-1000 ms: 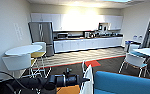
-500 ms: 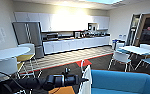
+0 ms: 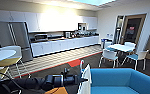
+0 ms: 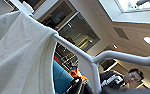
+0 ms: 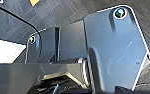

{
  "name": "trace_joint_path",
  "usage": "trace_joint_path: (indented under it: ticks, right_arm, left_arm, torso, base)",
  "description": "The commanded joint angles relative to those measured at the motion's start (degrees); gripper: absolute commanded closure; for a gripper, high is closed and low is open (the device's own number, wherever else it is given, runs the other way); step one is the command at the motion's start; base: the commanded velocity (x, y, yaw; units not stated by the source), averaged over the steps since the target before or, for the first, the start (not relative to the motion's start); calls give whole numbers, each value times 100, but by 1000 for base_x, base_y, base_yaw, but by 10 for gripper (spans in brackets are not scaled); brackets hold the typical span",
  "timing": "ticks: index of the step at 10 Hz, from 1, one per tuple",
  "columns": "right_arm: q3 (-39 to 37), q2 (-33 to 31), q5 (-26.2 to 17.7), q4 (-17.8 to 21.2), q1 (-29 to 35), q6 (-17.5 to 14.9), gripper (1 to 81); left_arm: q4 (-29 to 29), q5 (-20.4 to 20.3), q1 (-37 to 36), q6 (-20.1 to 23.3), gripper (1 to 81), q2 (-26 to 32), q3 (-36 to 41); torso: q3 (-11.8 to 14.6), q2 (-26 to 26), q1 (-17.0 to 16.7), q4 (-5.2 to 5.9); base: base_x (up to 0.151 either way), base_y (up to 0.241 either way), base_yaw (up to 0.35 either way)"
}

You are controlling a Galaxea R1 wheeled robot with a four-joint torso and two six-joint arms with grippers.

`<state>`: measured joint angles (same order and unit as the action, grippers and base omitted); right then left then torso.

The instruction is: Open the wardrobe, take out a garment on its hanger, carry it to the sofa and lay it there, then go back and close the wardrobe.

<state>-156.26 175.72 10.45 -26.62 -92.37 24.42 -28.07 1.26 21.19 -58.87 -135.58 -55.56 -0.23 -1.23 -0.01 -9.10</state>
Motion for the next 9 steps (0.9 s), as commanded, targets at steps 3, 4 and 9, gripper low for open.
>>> trace_joint_path:
  ticks: [3, 4, 9]
  right_arm:
    - [-18, 36, -227, 26, 232, -25, 10]
    - [-18, 28, -219, 26, 240, -25, 10]
    - [-35, 80, -237, 34, 249, -25, 10]
  left_arm:
    - [-154, -213, -884, 68, 811, 13, 256]
    - [-163, -213, -840, 68, 811, -57, 239]
    - [-277, -205, -787, 60, 811, -180, 221]
  torso:
    - [0, 0, 1, 0]
    - [0, 0, 1, 0]
    - [0, 0, 1, 0]
  base:
    - [0, 0, -281]
    - [0, 0, -280]
    - [0, 0, -280]
